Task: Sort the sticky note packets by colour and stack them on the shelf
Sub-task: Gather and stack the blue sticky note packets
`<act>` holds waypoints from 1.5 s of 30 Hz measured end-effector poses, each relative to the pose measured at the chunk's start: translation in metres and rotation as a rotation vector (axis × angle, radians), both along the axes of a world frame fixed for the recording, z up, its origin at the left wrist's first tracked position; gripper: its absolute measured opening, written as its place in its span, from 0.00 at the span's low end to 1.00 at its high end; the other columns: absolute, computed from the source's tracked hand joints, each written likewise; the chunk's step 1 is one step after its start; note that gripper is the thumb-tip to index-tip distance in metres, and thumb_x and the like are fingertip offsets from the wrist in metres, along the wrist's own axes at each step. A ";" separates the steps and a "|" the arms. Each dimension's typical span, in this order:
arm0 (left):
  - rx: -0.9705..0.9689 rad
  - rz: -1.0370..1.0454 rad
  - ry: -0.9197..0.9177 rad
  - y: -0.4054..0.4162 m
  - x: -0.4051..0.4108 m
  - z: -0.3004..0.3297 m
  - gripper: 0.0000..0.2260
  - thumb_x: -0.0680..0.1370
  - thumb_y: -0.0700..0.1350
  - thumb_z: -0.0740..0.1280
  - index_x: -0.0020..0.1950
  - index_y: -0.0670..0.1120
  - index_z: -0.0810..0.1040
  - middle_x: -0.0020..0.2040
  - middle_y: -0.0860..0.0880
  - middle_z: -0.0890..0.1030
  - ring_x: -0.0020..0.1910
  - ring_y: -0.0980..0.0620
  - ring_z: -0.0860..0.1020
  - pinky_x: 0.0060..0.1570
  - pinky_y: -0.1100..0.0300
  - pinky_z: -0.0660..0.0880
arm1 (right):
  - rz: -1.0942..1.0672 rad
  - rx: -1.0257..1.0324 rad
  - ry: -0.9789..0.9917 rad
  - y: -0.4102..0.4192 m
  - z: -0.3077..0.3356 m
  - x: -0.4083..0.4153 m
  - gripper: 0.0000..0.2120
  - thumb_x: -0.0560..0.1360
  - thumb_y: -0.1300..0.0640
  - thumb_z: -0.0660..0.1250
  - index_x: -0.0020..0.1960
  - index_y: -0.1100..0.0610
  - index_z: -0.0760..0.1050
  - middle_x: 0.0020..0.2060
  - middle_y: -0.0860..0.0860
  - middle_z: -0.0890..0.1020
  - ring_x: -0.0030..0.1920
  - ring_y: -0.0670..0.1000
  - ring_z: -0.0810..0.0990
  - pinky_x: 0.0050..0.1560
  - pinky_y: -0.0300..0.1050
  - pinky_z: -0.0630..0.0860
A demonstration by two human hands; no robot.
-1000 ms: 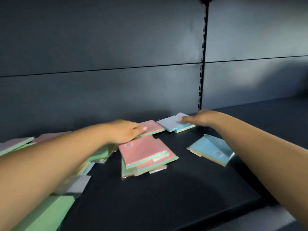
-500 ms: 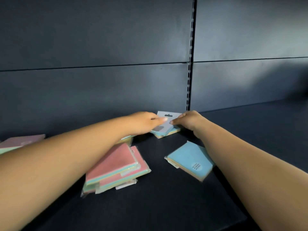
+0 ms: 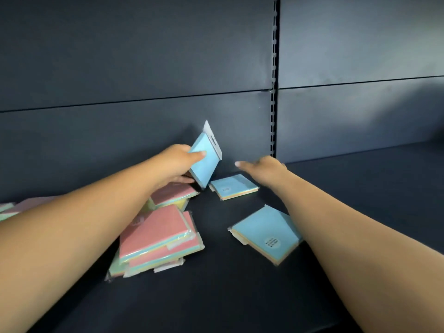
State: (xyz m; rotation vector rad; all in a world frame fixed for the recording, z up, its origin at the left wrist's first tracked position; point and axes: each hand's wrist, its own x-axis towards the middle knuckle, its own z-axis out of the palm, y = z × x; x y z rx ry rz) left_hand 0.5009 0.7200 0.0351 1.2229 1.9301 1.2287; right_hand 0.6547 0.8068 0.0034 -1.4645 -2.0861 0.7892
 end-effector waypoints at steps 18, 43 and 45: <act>0.353 0.180 -0.800 -0.108 -0.019 0.007 0.04 0.79 0.37 0.62 0.45 0.38 0.74 0.35 0.41 0.82 0.28 0.51 0.82 0.29 0.63 0.79 | 0.095 -0.388 0.591 -0.038 0.007 -0.012 0.04 0.75 0.59 0.67 0.44 0.58 0.73 0.36 0.55 0.81 0.28 0.48 0.78 0.36 0.41 0.76; 0.552 0.443 -0.523 -0.199 -0.038 0.048 0.02 0.79 0.38 0.62 0.46 0.42 0.73 0.43 0.44 0.80 0.29 0.53 0.83 0.27 0.66 0.77 | 0.179 0.285 -0.336 -0.072 0.006 -0.021 0.23 0.77 0.41 0.52 0.58 0.58 0.72 0.61 0.59 0.73 0.63 0.60 0.69 0.59 0.51 0.68; 0.558 0.478 -0.503 -0.218 -0.039 0.040 0.03 0.78 0.38 0.62 0.45 0.42 0.73 0.42 0.45 0.80 0.29 0.53 0.83 0.27 0.65 0.77 | 0.362 0.411 -0.228 -0.101 0.011 -0.025 0.19 0.78 0.44 0.55 0.58 0.56 0.72 0.61 0.54 0.73 0.64 0.58 0.69 0.59 0.49 0.67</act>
